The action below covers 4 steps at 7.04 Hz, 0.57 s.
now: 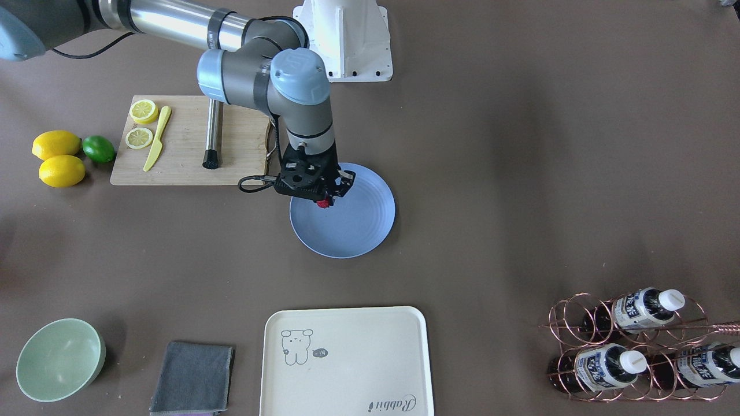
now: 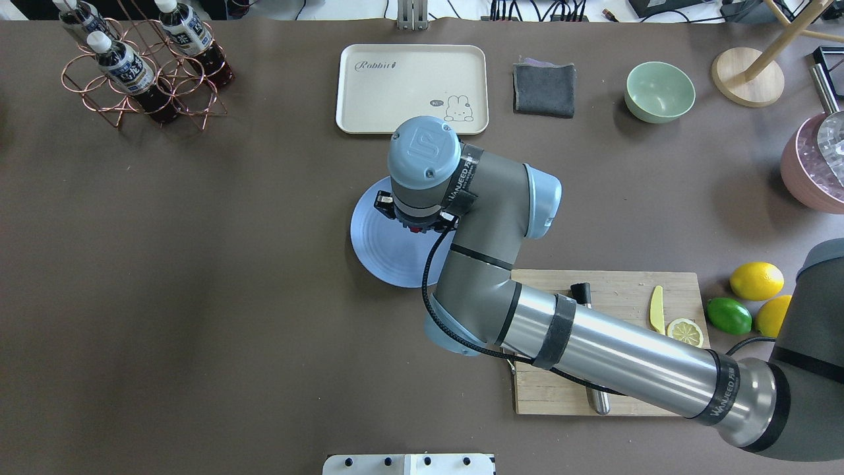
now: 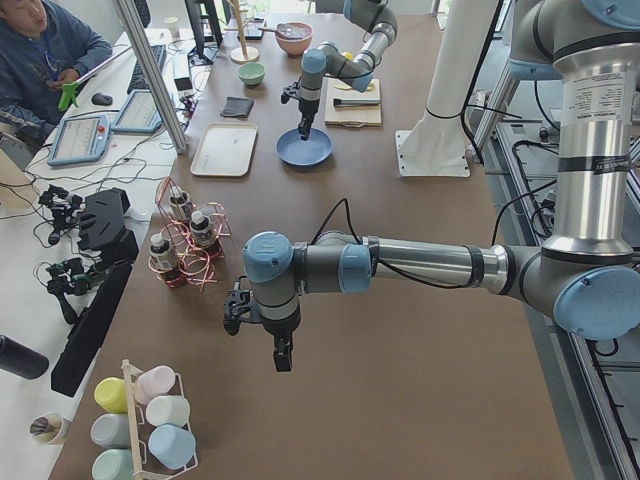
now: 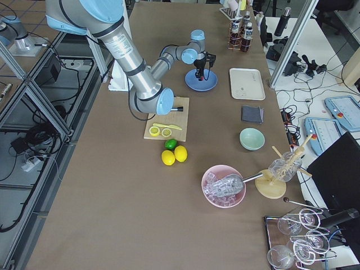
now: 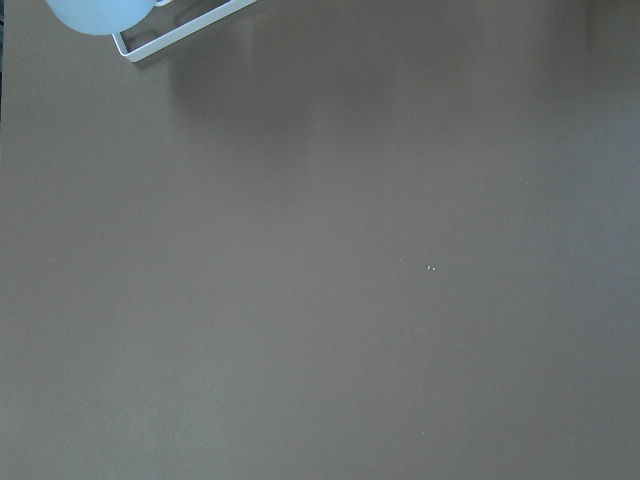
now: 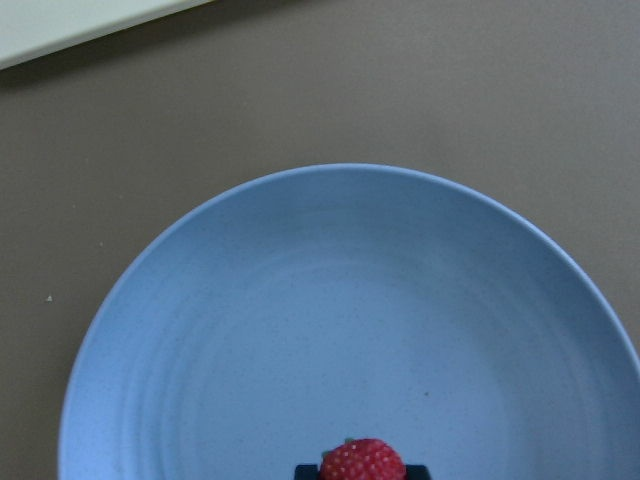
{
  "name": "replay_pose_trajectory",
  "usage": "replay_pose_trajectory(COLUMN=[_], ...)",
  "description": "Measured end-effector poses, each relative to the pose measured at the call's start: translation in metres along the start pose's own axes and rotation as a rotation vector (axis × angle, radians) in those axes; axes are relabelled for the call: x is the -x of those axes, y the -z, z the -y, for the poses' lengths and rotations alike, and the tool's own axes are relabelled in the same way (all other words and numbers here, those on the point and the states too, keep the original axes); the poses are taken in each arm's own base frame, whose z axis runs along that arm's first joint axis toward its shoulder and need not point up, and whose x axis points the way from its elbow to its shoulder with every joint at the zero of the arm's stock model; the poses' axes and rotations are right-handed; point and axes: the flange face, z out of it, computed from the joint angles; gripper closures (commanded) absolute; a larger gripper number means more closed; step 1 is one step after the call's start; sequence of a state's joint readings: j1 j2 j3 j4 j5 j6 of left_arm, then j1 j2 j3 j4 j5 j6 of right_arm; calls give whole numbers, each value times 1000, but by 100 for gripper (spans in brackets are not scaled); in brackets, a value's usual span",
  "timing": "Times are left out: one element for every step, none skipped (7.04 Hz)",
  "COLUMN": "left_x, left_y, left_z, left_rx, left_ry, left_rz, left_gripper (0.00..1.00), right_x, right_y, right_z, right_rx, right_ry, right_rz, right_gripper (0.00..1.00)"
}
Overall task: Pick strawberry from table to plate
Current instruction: 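Carry the strawberry with the right gripper over the blue plate, then open the right gripper to drop the strawberry onto the plate, lift away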
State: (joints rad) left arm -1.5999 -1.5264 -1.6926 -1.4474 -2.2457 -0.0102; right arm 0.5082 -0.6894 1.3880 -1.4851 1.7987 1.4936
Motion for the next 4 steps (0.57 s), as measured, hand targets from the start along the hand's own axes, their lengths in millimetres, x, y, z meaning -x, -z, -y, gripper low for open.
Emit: replay_pose_trajectory(left_x=[0,0,0,0], left_y=[0,0,0,0], left_z=[0,0,0,0], left_rx=[1,2,2,2], left_ry=[1,2,2,2], left_rz=[0,0,0,0], left_gripper=[0,0,0,0], right_x=[4,5,5,5], right_y=[-5,-12,-18,-22], right_z=[-7,-13,-18,-21], right_rx=[3,-10,-33,-45], right_ry=[7,16,27,33], right_rz=[-6,-14,-20,-23], right_gripper=[100,100,100,90])
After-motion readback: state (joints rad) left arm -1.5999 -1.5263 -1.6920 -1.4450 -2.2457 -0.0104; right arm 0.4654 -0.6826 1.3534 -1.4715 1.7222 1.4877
